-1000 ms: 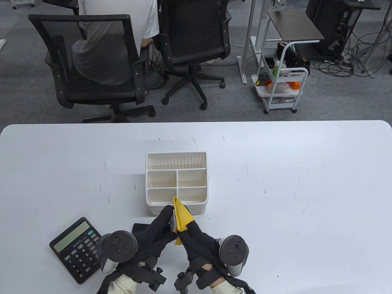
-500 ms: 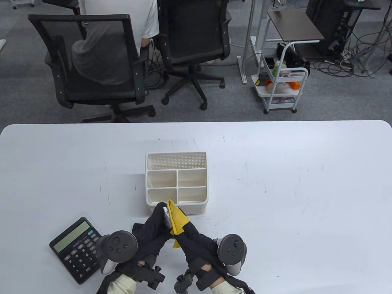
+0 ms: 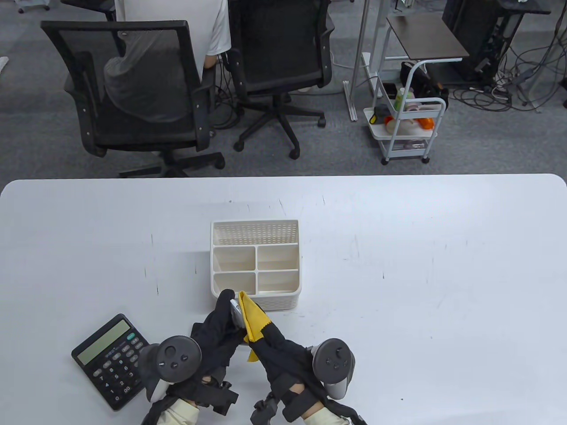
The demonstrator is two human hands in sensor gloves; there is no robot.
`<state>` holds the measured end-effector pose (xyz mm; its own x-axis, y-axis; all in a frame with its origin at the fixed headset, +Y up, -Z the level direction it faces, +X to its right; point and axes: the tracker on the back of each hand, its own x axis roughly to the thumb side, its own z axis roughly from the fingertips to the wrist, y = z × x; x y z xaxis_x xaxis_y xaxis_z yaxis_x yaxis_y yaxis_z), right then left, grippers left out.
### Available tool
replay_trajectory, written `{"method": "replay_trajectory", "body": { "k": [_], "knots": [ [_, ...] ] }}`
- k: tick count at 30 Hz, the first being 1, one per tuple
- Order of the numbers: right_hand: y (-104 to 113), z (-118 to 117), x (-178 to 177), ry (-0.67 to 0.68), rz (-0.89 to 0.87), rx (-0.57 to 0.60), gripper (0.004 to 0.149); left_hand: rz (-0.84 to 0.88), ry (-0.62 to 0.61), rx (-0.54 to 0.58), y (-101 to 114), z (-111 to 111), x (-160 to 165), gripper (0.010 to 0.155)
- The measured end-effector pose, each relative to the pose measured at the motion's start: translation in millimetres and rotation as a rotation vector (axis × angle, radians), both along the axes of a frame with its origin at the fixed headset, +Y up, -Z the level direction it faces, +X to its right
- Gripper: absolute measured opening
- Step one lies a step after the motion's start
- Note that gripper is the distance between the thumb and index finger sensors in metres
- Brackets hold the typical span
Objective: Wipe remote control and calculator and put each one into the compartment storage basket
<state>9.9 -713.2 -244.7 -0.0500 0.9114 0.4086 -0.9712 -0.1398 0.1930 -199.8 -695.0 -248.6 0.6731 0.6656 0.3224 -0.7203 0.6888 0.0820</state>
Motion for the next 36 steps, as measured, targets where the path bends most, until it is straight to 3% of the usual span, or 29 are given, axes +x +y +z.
{"method": "replay_trajectory", "body": {
  "k": [6, 16, 20, 25, 30, 36],
  "knots": [
    [-0.4, -3.7, 6.9, -0.026, -0.036, -0.015, 0.055, 0.013, -0.127, 0.017, 1.4, 1.2, 10.3, 0.074],
    [0.8, -1.0, 2.4, -0.012, -0.005, -0.006, 0.055, -0.071, 0.000, 0.035, 2.4, 1.4, 4.8, 0.075],
    [1.0, 2.9, -4.9, 0.031, 0.000, -0.010, 0.055, -0.039, 0.048, 0.016, 1.0, -0.1, 0.1, 0.061],
    [0.3, 3.2, -4.9, 0.013, 0.010, 0.009, 0.055, -0.077, 0.017, 0.006, 0.5, 1.6, 7.6, 0.068],
    [1.2, 0.7, 2.3, -0.045, 0.002, 0.014, 0.055, -0.107, -0.158, 0.012, -0.2, 3.3, 21.5, 0.070],
    [1.3, 0.6, 1.4, -0.031, 0.019, 0.014, 0.055, -0.121, -0.082, 0.004, -0.4, 2.0, 18.4, 0.068]
  ]
}}
